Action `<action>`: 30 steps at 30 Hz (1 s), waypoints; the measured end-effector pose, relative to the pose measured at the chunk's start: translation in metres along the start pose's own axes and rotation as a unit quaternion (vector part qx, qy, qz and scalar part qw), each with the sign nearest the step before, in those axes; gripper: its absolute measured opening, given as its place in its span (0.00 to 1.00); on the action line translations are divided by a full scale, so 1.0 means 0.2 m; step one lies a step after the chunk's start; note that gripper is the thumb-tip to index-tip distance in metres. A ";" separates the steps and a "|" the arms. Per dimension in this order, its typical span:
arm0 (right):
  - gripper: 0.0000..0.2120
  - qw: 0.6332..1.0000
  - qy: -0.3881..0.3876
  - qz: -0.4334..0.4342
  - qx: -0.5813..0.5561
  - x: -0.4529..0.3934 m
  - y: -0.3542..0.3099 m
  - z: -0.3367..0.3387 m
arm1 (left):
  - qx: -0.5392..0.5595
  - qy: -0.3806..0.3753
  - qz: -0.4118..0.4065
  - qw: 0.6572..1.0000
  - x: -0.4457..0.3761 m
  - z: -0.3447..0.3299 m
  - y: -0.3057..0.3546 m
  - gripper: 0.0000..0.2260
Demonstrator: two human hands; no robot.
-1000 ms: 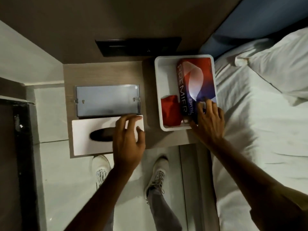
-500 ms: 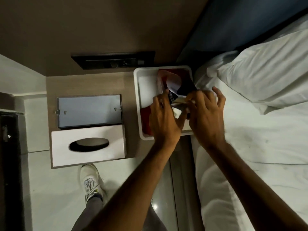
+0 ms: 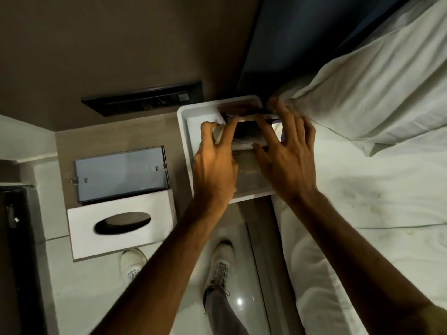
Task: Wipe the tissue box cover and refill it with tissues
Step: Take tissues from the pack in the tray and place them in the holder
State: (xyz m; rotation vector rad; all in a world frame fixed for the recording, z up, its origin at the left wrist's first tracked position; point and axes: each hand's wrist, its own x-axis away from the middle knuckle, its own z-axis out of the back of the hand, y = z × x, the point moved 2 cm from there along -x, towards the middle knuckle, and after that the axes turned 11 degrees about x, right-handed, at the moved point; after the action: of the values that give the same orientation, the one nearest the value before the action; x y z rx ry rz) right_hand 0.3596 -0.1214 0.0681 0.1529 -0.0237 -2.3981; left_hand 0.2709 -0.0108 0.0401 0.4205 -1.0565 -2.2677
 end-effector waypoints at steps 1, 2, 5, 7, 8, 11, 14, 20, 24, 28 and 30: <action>0.25 1.000 -0.020 -0.018 -0.007 0.02 0.01 -0.02 | -0.005 -0.005 -0.003 1.000 0.00 0.00 0.00 0.31; 0.26 0.998 -0.034 -0.041 -0.022 0.04 0.03 -0.03 | -0.007 -0.007 -0.006 1.000 0.00 0.00 0.00 0.32; 0.21 0.990 -0.032 -0.101 -0.089 0.07 0.10 -0.04 | 0.008 -0.010 -0.005 1.000 -0.01 0.01 -0.01 0.33; 0.18 0.988 -0.015 -0.116 -0.098 0.09 0.14 -0.05 | 0.022 -0.013 0.002 1.000 -0.02 0.02 0.00 0.31; 0.18 0.990 -0.009 -0.117 -0.075 0.10 0.14 -0.05 | 0.025 -0.017 0.005 1.000 -0.02 0.02 0.00 0.31; 0.22 0.987 0.002 -0.145 -0.064 0.10 0.14 -0.04 | 0.026 -0.031 0.014 0.999 -0.02 0.02 0.02 0.31; 0.25 0.978 0.062 -0.162 -0.112 0.11 0.14 -0.02 | 0.039 -0.030 0.032 0.998 -0.03 0.02 0.02 0.31; 0.18 0.984 0.031 -0.152 -0.086 0.12 0.10 0.00 | 0.049 -0.035 0.031 0.998 -0.04 0.04 0.01 0.31; 0.23 0.995 -0.046 0.020 -0.086 0.08 -0.04 0.00 | 0.050 -0.047 0.031 0.997 -0.05 0.05 0.00 0.32; 0.27 0.970 -0.216 0.102 -0.053 -0.05 -0.07 -0.11 | 0.054 -0.043 0.027 0.997 -0.05 0.04 0.00 0.31; 0.30 0.957 -0.266 0.107 -0.026 -0.10 -0.04 -0.15 | 0.059 -0.034 0.021 0.997 -0.05 0.04 0.00 0.29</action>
State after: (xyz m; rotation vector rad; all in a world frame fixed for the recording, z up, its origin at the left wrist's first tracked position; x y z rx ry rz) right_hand 0.3713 -0.1014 0.0394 -0.4997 -0.2160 -2.1525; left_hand 0.2735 0.0000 0.0462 0.3664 -1.2264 -2.2035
